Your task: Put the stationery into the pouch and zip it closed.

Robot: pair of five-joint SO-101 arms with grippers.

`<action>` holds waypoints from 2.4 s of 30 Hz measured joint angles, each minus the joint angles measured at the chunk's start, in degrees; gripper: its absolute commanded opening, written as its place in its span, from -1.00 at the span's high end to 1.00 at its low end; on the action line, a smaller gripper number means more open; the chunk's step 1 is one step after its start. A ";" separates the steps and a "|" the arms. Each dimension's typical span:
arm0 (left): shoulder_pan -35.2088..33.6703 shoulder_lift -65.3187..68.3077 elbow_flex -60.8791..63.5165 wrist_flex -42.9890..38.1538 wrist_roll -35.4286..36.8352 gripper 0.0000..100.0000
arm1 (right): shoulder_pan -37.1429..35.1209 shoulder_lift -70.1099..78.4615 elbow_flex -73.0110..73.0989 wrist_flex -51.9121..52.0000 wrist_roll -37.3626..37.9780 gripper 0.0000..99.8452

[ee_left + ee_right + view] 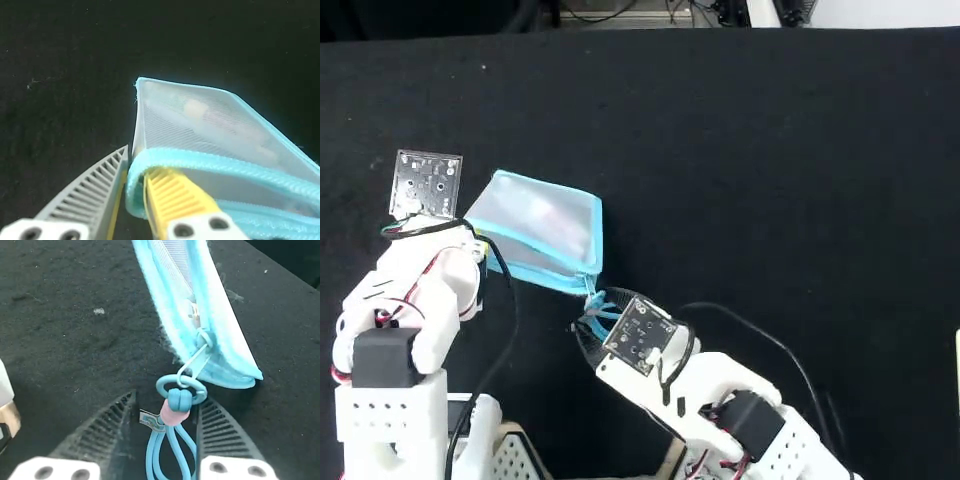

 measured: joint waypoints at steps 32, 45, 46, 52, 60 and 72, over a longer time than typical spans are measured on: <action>-5.98 0.62 3.34 0.00 0.18 0.94 | -0.53 0.00 6.07 -13.54 0.00 0.72; -6.24 0.62 3.34 0.00 0.35 0.94 | 1.76 0.00 4.66 -11.87 0.09 0.94; -6.15 0.62 3.34 0.00 0.35 0.94 | 2.55 0.00 4.04 -11.34 0.09 0.94; -6.07 0.62 3.34 0.00 0.35 0.94 | 4.13 0.00 2.55 -9.58 0.09 0.94; -6.07 0.62 3.34 0.00 0.35 0.94 | 4.92 0.00 0.00 -4.13 0.09 0.93; -6.07 0.62 3.34 0.00 0.35 0.94 | 4.84 0.00 -1.14 -1.67 0.09 0.92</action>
